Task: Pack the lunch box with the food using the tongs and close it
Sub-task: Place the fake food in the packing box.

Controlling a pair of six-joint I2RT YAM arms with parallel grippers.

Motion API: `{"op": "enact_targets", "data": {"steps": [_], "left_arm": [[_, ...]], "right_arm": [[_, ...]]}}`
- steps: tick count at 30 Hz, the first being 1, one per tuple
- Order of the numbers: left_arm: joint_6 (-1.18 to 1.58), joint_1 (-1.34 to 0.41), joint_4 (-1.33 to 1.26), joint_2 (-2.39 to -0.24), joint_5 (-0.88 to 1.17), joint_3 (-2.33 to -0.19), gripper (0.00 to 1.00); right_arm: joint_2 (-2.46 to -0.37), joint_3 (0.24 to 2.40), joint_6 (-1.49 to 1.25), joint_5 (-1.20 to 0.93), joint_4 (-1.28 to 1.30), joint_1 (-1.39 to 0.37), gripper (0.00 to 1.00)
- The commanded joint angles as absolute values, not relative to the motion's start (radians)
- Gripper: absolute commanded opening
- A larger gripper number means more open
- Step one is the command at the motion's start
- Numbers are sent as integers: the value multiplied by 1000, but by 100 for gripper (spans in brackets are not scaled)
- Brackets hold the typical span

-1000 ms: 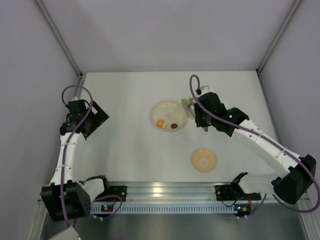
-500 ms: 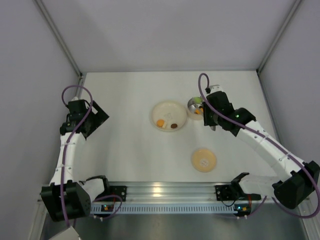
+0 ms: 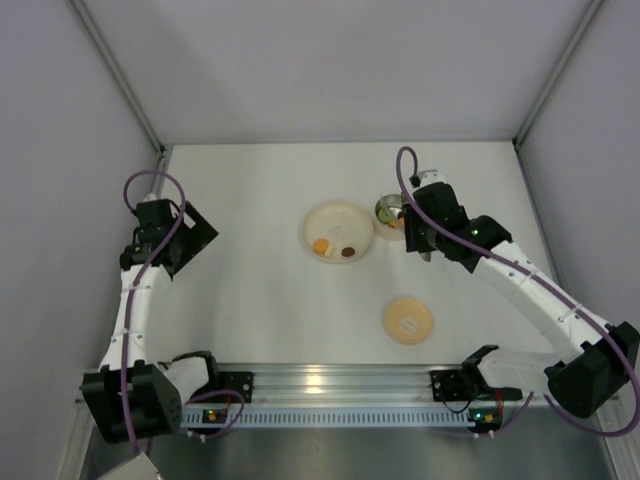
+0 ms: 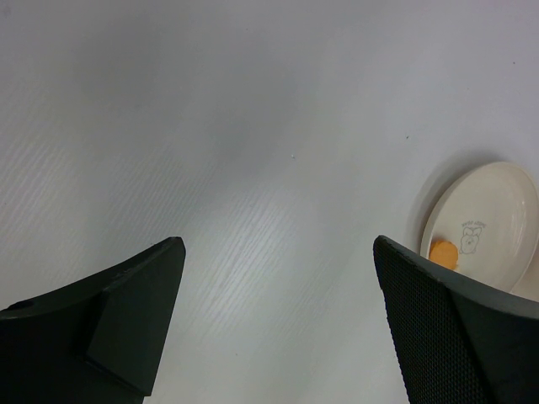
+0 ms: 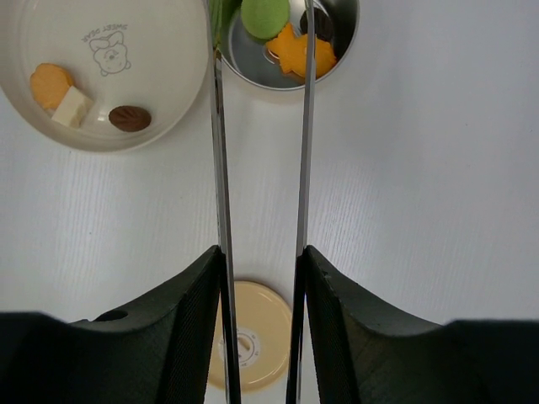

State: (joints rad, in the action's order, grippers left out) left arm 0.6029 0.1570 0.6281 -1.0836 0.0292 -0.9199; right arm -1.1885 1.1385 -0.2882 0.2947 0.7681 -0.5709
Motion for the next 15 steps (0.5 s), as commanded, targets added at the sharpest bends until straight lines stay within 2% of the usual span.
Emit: {"op": "enact_targets", "data": {"steps": [1, 8, 15], "left_arm": [[594, 153, 586, -1072, 26, -910, 99], [595, 153, 587, -1074, 28, -910, 98], [594, 153, 588, -1072, 26, -910, 99]], "right_arm": [[-1169, 1160, -279, 272, 758, -552, 41], [-1172, 1198, -304, 224, 770, -606, 40], [-1229, 1212, -350, 253, 756, -800, 40]]}}
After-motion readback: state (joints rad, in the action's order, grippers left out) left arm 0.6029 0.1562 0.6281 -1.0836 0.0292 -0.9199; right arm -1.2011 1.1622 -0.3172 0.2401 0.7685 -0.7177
